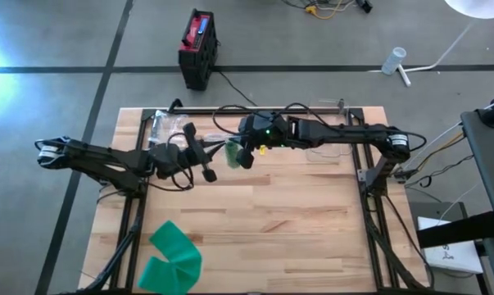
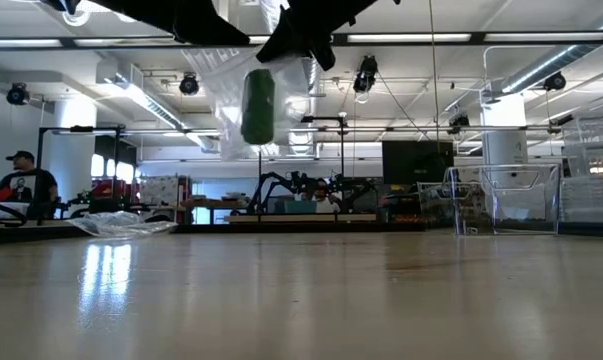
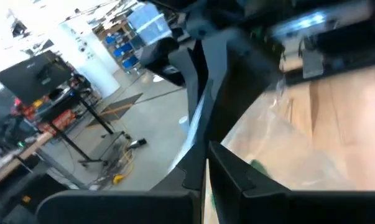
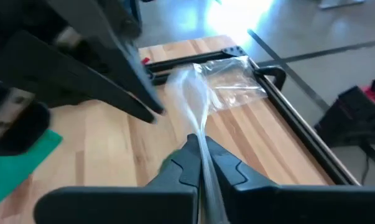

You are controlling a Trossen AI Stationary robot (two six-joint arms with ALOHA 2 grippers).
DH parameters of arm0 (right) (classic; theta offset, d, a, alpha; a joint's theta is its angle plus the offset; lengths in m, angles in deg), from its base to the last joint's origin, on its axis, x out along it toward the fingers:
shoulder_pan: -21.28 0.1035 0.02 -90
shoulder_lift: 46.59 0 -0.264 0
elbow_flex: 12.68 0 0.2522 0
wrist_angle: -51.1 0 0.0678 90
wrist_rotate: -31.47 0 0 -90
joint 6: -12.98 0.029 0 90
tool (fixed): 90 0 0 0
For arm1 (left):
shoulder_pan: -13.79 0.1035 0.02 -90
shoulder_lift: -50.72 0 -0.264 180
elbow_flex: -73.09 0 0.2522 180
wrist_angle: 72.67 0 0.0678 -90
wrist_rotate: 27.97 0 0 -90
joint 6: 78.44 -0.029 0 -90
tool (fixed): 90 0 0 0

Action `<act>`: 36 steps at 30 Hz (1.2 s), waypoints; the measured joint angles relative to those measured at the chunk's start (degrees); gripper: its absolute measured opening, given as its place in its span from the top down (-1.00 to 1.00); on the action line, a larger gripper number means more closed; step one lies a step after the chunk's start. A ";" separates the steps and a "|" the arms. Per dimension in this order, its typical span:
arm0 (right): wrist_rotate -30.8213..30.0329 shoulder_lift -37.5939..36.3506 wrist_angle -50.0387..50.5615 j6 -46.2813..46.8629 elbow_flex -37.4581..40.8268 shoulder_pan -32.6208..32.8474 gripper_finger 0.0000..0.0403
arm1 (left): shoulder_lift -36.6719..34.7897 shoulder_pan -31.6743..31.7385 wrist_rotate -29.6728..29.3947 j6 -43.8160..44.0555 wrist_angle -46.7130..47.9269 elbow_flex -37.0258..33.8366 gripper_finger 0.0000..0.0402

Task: Roll bandage
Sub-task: Put the transparent zip bag into the transparent bin

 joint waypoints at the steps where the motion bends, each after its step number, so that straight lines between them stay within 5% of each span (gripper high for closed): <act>1: -0.09 0.00 0.83 0.28 -0.50 -0.02 0.99 | -0.49 0.00 -0.50 2.32 -0.03 0.00 0.95; 4: 0.40 -0.26 2.23 1.95 -1.52 0.05 1.00 | -2.23 0.02 -4.82 9.09 -0.52 0.23 0.89; 8: 0.79 -1.41 3.12 2.73 -2.62 0.08 1.00 | -5.45 0.04 -5.16 7.18 2.38 0.74 0.77; 16: -5.74 -5.66 10.73 0.25 -3.08 -0.16 1.00 | -10.92 0.03 17.89 7.11 3.98 0.68 0.58; 19: -15.52 -8.56 18.76 -0.06 -3.08 -1.17 1.00 | -12.39 0.01 23.22 7.15 3.76 0.68 0.53; 23: -41.47 -11.24 38.93 2.87 -3.08 -3.21 1.00 | -12.84 0.04 23.32 7.15 5.14 0.66 0.46; 25: -50.32 -11.72 50.02 11.35 -2.82 -3.96 1.00 | -12.65 0.04 23.33 6.94 5.37 0.61 0.42; 30: -42.96 -12.11 62.23 22.17 -0.71 -4.32 1.00 | -11.72 0.04 23.44 3.84 5.65 0.61 0.37; 36: -45.93 -10.53 62.94 23.12 5.56 -6.88 1.00 | -10.49 0.04 22.30 2.42 5.58 0.72 0.33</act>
